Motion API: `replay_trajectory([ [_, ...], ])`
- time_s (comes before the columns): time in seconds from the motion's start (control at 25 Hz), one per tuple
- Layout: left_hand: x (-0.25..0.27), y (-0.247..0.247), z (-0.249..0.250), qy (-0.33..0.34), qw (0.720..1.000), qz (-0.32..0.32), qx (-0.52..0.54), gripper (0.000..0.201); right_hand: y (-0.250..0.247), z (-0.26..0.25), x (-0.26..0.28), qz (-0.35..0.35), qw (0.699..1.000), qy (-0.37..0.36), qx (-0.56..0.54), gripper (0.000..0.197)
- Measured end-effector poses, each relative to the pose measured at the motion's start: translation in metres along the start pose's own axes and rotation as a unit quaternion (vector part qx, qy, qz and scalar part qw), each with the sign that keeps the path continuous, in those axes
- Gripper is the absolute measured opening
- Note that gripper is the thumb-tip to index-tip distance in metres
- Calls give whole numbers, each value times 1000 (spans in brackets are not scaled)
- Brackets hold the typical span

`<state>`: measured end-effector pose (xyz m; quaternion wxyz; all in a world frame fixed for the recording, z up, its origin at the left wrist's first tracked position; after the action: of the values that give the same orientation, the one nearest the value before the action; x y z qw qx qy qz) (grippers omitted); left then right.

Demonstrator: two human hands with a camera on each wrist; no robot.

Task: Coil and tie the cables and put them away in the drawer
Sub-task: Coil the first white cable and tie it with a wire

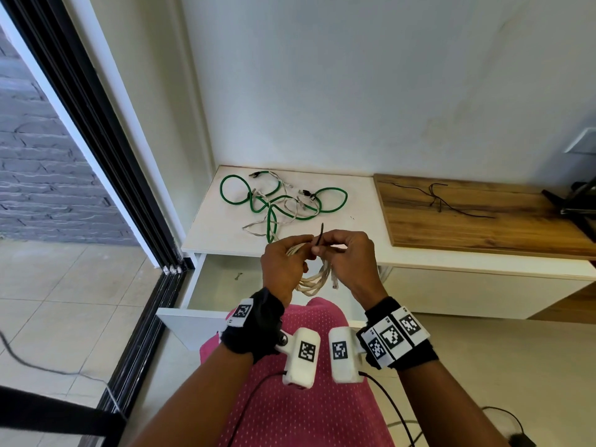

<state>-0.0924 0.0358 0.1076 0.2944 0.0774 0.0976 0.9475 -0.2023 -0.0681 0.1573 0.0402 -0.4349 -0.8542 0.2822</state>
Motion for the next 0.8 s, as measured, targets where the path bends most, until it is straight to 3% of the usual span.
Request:
replay_trajectory([
  [0.2, -3, 2, -14, -114, 986, 9, 120, 16, 3, 1, 6, 11, 1000, -21, 8, 18],
  [0.4, -4, 1, -17, -162, 978, -35, 124, 9, 12, 9, 0, -92, 996, 1, 10, 21],
  [0.52, -4, 3, -6, -129, 987, -62, 68, 10, 24, 6, 4, -165, 986, -22, 2, 16],
  [0.6, -6, 3, 5, -87, 993, -72, 28, 9, 24, 4, 9, -188, 980, -18, -66, 16],
  [0.68, -6, 2, 16, -44, 995, -86, 7, 10, 22, 10, 14, -212, 952, 36, -216, 22],
  [0.8, -4, 12, 31, 37, 988, -139, -58, 17, 24, 31, 19, -197, 882, 174, -392, 16],
])
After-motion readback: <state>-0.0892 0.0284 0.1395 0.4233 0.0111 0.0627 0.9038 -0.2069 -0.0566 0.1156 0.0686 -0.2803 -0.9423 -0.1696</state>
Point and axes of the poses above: each hand's wrist, its own x-axis away from the middle knuckle, its own y-axis out of the palm, z = x × y, the point moved 10 cm from there along -x, towards the middle knuckle, and after that the axes turned 11 degrees about x, right-handed, at the moved point
